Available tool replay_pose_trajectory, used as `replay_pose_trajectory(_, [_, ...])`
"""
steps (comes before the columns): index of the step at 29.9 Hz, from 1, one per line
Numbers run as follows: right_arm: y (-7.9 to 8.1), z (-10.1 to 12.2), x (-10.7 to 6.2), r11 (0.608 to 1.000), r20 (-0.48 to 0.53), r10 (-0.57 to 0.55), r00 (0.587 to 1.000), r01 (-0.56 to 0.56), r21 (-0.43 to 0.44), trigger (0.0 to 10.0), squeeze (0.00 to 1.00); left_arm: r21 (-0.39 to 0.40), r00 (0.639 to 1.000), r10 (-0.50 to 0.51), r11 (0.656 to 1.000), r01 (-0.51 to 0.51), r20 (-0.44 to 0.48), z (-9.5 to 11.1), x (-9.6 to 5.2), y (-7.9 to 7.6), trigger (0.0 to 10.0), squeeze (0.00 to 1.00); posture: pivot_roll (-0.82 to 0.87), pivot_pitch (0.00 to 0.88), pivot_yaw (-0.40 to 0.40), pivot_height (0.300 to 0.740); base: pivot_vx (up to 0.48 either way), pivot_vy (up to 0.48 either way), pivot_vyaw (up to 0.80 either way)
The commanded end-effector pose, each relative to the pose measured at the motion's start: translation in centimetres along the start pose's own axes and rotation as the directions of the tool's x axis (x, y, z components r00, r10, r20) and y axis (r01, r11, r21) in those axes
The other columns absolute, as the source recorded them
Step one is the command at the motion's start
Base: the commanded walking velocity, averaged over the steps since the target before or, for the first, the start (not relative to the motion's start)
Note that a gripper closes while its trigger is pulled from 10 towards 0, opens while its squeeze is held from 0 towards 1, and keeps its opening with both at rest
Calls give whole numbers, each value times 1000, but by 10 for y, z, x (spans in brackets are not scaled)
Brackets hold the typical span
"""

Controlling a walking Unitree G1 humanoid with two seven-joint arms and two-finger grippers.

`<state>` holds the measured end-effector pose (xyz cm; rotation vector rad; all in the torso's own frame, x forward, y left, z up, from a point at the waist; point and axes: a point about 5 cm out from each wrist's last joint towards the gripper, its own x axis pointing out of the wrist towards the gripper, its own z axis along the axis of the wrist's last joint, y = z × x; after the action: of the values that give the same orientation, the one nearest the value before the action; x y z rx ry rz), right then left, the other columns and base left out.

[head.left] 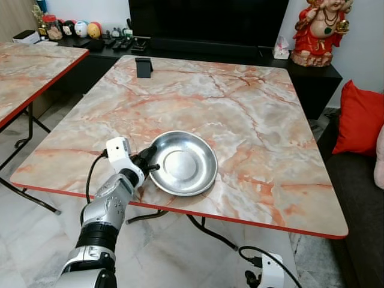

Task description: Setting the table

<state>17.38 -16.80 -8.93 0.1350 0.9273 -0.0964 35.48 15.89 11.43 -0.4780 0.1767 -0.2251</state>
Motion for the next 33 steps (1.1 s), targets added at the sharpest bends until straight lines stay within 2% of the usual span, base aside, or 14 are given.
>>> replay_pose_trajectory(1, [-2,3,0,1000,6,-3,1000,3,4,10000,0,39,997,35,999,-32,-73,-13,-3,5,10000,0,94,0,-70,740,0,0,0])
replay_pose_trajectory(8, [-1,3,1,1000,9,-1,1000,1,6,10000,0,52,993,81,996,-76,-91,-17,-5,11,10000,0,97,0,-72,740,0,0,0])
replay_pose_trajectory(24, [-1,3,1,1000,8,2,1000,-2,7,10000,0,87,987,87,993,-76,-136,-25,-7,11,10000,0,99,0,-72,740,0,0,0])
replay_pose_trajectory(25, [-1,3,1,1000,8,2,1000,-3,6,10000,0,90,986,90,993,-78,-138,-25,-7,11,10000,94,99,0,-72,740,0,0,0])
replay_pose_trajectory(26, [-1,3,1,1000,8,3,1000,-3,5,10000,0,94,986,92,992,-79,-139,-25,-7,12,10000,337,102,0,-72,740,0,0,0])
replay_pose_trajectory(27, [-1,3,1,1000,8,3,1000,-3,5,10000,0,94,986,92,992,-79,-139,-24,-7,12,10000,478,102,0,-72,740,0,0,0])
replay_pose_trajectory(28, [-1,3,1,1000,8,3,1000,-3,6,10000,0,95,986,93,992,-80,-139,-24,-7,12,10000,478,101,0,-71,740,0,0,0])
replay_pose_trajectory(29, [-1,3,1,1000,8,4,1000,-4,5,10000,0,97,986,96,992,-83,-137,-24,-7,12,10000,957,101,0,-71,740,0,0,0])
replay_pose_trajectory(33, [-1,3,1,1000,7,5,1000,-5,5,10000,0,107,986,99,991,-85,-137,-25,-7,12,10000,937,99,0,-70,740,0,0,0])
